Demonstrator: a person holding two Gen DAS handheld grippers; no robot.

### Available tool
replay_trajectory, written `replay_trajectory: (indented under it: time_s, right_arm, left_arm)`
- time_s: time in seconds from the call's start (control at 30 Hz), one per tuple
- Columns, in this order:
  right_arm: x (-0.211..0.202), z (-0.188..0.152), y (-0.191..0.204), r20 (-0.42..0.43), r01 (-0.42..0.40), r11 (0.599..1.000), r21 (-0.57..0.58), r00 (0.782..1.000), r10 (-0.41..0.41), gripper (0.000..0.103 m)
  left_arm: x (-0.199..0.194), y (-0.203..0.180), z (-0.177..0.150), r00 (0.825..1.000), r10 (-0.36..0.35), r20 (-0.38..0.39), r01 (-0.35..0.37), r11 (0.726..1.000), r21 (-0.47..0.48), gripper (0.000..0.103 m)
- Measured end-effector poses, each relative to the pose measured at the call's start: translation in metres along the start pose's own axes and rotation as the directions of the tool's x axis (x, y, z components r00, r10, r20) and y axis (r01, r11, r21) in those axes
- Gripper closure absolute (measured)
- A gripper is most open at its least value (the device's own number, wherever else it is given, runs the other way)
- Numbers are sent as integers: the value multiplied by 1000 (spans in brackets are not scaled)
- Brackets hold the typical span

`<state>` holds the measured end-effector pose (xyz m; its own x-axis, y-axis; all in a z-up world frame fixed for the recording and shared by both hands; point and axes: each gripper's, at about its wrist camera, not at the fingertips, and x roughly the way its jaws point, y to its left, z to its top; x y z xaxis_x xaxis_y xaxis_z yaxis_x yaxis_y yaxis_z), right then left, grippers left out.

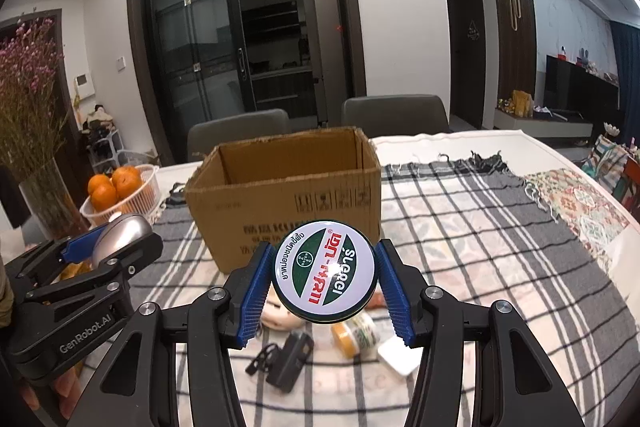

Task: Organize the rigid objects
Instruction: 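Lift the silver speaker and green tin and carry both over the cardboard box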

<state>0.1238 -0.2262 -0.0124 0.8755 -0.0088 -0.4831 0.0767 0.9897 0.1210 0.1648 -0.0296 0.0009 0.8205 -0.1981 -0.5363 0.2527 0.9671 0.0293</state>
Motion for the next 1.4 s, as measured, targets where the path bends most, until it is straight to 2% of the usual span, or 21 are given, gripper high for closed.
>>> replay_trajectory:
  time_s: [0.47,0.8,0.97,1.1,1.4]
  right_arm:
    - [11,46,-1,63,-7,1000,-16,998,8,50]
    - [43,83,-8,-14,-63,998,-17,998,63,50]
    - [64,97,-10,-62,-70,997,-37,996,67,50]
    - [78,109,-8,-101,-81,995,-61,992,75,50]
    - [118,128,-11,-200,-104,991,-82,976,86,50]
  left_arm:
    - [13,2,43,1000,6,25,-6,1000,-5,45]
    - [29,-2,76,999,33,40,-35,999,38,45]
    - [44,-2,89,1000,23,0,-23,999,43,45]
    - [62,2,100,999,-13,-53,15,999,30,45]
    - [104,1,119,985,-47,-168,53,998,28,45]
